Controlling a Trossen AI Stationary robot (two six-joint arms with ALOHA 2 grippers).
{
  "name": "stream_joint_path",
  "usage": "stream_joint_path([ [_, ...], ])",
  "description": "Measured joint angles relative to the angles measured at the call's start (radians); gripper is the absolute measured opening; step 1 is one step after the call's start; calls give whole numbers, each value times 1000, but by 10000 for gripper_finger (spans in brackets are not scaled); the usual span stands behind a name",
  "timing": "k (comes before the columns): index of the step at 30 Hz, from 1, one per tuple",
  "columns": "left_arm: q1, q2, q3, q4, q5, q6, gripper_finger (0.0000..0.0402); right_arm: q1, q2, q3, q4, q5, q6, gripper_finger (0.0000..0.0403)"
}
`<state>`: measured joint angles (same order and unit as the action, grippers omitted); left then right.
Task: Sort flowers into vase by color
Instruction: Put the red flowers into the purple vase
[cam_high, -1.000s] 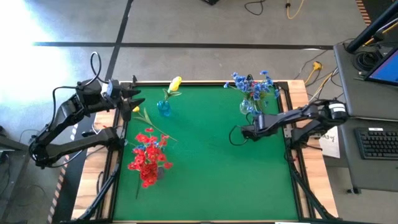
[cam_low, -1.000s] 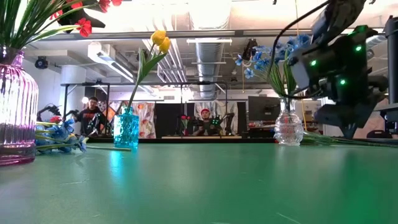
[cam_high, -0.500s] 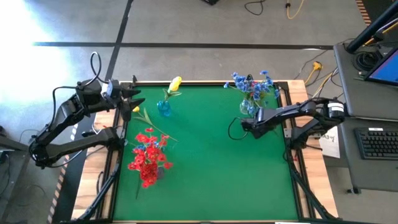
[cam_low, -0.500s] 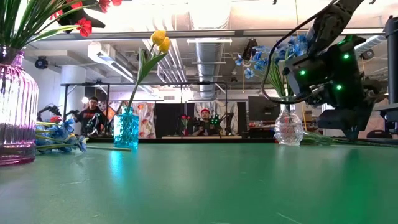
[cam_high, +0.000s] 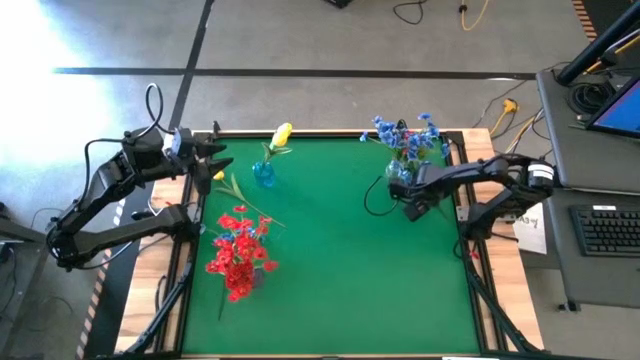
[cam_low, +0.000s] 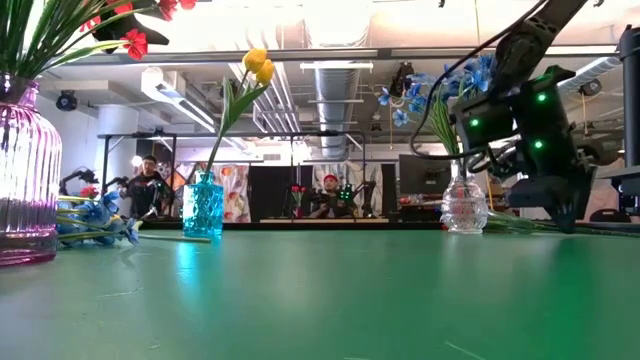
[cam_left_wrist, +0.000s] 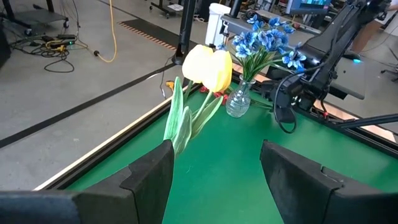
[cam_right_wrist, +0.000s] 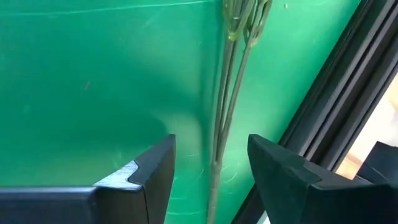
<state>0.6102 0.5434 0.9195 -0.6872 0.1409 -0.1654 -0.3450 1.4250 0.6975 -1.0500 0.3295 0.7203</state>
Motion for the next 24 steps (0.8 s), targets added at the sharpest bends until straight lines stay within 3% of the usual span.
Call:
stream_joint_path([
  [12,0,0,0,-1,0,0,227,-93,0,0,13,-54,-125,146],
  [24,0,0,0,0,0,0,227,-103,0,-1,17,-79,-172,66],
])
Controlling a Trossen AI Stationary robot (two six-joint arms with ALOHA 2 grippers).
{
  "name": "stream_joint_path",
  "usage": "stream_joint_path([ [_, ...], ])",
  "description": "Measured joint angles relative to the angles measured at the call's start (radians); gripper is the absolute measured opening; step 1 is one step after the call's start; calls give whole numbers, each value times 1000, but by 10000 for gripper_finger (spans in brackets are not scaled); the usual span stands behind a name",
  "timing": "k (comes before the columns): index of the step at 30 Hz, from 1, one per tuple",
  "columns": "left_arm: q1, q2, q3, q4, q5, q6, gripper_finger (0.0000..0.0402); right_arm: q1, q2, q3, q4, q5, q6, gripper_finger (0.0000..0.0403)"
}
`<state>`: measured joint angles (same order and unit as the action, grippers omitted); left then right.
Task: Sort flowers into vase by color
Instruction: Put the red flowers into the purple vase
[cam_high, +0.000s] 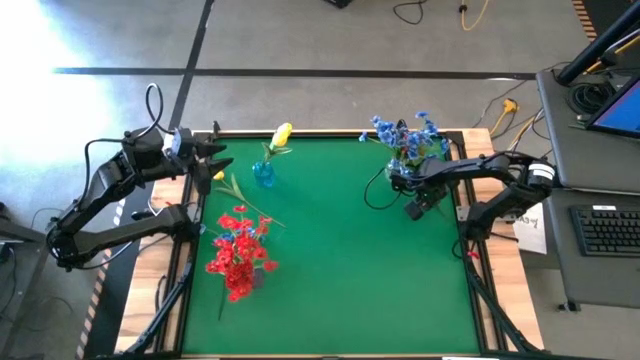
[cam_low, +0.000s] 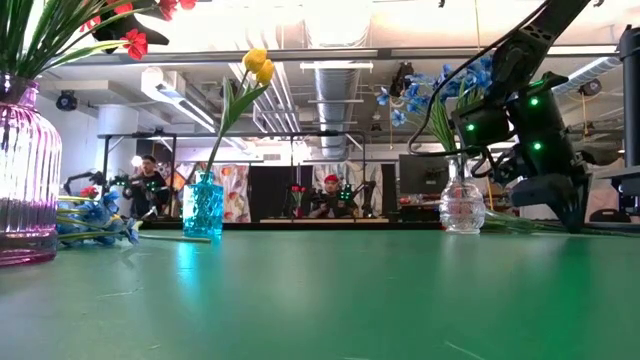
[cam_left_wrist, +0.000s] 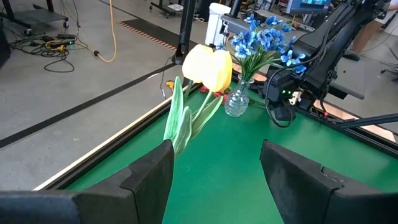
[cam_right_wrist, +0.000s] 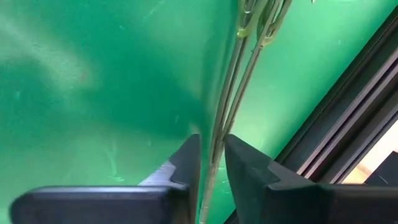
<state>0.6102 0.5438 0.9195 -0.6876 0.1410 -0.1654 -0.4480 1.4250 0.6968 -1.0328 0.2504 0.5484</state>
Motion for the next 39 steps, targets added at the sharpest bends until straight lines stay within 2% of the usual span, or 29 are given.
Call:
stream_joint_path([
  [9,0,0,0,1,0,0,227,0,0,0,-1,-24,-28,12],
  [18,0,0,0,2,0,0,227,7,-23,2,-53,-62,61,9],
  [25,0,0,0,8,0,-1,227,38,-91,2,-122,-80,147,9],
  [39,0,0,0,10,0,-43,227,136,-292,3,-137,-247,252,9],
])
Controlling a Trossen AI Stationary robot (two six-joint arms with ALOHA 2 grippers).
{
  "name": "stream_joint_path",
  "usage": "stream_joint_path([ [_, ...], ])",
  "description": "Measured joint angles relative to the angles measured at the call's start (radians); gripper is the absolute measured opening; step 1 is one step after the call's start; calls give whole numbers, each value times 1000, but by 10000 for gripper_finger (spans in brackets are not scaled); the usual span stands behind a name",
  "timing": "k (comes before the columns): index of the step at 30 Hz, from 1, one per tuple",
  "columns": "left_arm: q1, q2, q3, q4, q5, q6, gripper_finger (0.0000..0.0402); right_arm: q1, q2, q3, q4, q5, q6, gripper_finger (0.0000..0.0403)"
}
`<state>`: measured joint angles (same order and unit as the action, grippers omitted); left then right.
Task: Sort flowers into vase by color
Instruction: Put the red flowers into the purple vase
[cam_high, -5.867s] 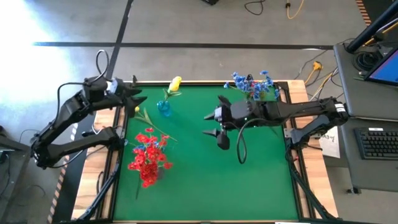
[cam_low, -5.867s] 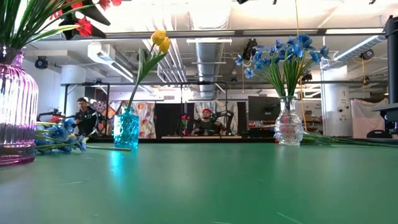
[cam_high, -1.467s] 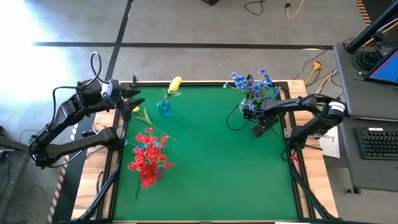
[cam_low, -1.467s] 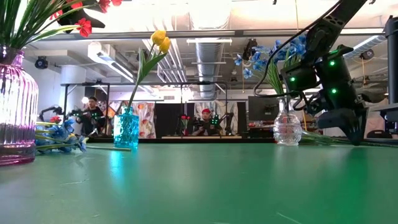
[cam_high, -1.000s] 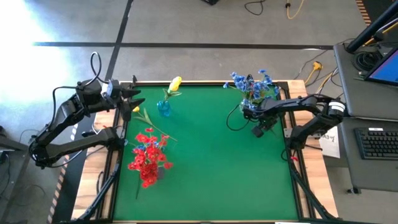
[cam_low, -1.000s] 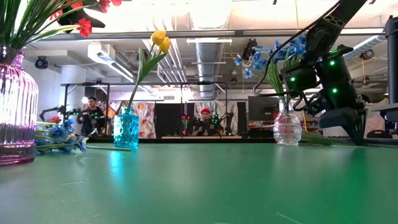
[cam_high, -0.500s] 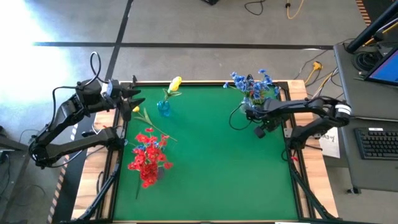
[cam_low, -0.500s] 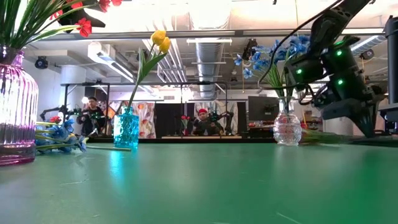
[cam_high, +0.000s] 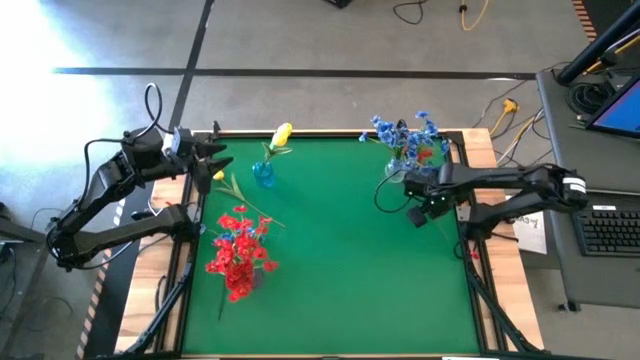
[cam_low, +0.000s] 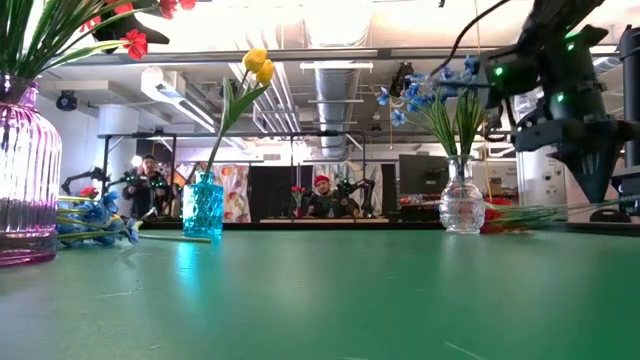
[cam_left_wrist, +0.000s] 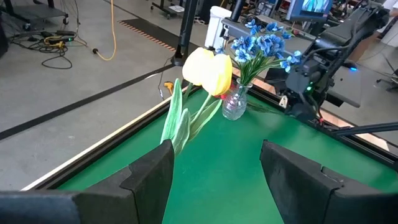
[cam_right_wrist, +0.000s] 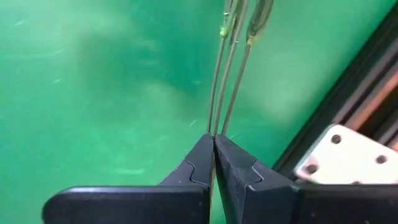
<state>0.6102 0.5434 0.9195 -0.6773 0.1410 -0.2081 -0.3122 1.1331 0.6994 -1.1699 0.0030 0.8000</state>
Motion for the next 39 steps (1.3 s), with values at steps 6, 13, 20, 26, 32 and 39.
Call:
stream_joint_path([
  [6,0,0,0,0,0,0,227,85,-33,0,0,-78,59,9],
  [13,0,0,0,0,1,-11,227,223,-33,0,1,-166,148,9],
  [20,0,0,0,0,1,-11,227,398,-32,0,18,-238,266,9],
  [26,0,0,0,0,1,-11,227,558,-32,0,201,-325,397,10],
  [32,0,0,0,9,1,-9,227,670,-14,1,517,-207,477,43],
  [39,-1,4,32,87,2,9,227,675,54,1,494,10,552,134],
])
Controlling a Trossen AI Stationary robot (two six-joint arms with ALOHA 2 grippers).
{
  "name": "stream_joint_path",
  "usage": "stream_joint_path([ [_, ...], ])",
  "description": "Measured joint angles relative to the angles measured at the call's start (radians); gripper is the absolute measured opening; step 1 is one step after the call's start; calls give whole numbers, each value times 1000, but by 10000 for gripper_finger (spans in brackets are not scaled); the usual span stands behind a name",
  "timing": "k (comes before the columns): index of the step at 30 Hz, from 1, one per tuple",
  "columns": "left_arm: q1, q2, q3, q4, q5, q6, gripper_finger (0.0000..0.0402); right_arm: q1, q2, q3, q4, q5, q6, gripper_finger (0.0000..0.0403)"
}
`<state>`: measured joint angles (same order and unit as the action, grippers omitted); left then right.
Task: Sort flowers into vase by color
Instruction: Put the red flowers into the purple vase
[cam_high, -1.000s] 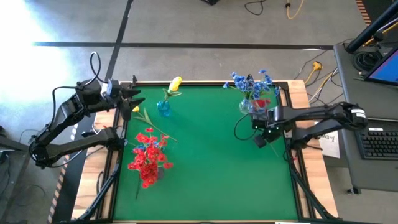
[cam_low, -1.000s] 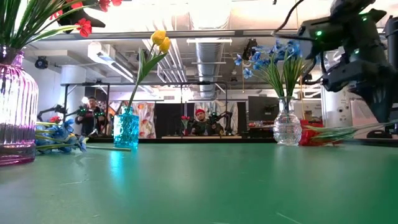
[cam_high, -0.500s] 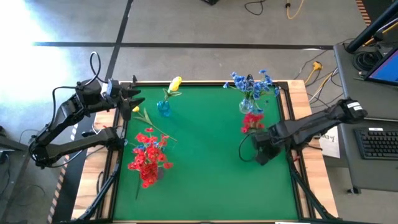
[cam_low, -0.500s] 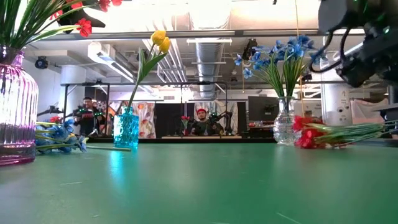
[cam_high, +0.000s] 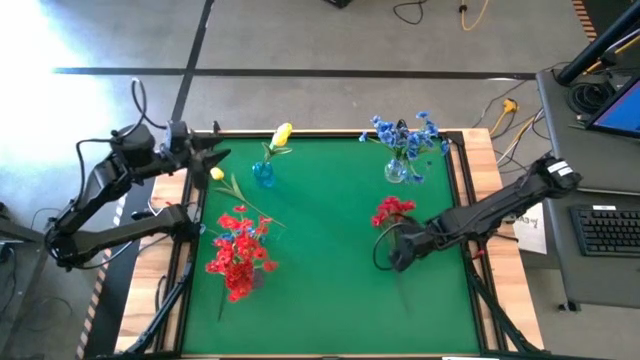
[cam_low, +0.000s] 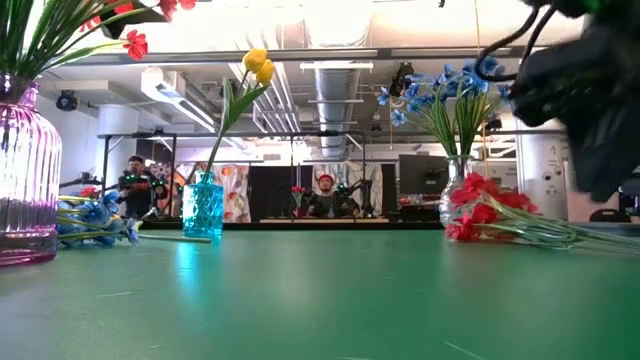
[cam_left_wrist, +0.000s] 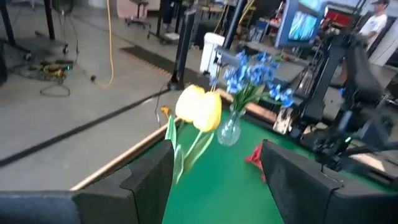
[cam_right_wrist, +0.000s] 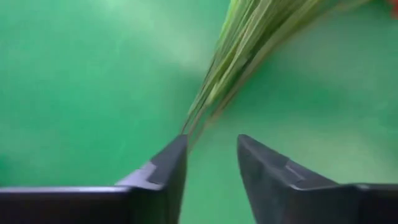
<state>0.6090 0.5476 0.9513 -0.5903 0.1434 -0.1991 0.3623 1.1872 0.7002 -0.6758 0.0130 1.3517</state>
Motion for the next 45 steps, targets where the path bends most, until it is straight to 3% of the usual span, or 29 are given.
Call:
stream_joint_path([
  [4,-22,10,52,-4,43,6,227,-25,74,0,5,110,28,192],
  [8,-74,7,81,-3,58,-10,227,-41,176,0,37,128,37,235],
  [14,-226,-4,15,116,84,-96,227,-46,292,4,74,131,30,254],
  [18,-342,-3,-37,246,84,-114,225,-46,307,2,75,141,17,224],
  [23,-450,-4,-46,273,25,-99,219,-46,304,15,79,167,-54,151],
  [32,-469,-6,-46,227,-28,-98,214,-46,308,80,89,194,-234,22],
  [45,-468,-6,-46,194,-50,-94,214,-46,307,138,170,220,-372,19],
])
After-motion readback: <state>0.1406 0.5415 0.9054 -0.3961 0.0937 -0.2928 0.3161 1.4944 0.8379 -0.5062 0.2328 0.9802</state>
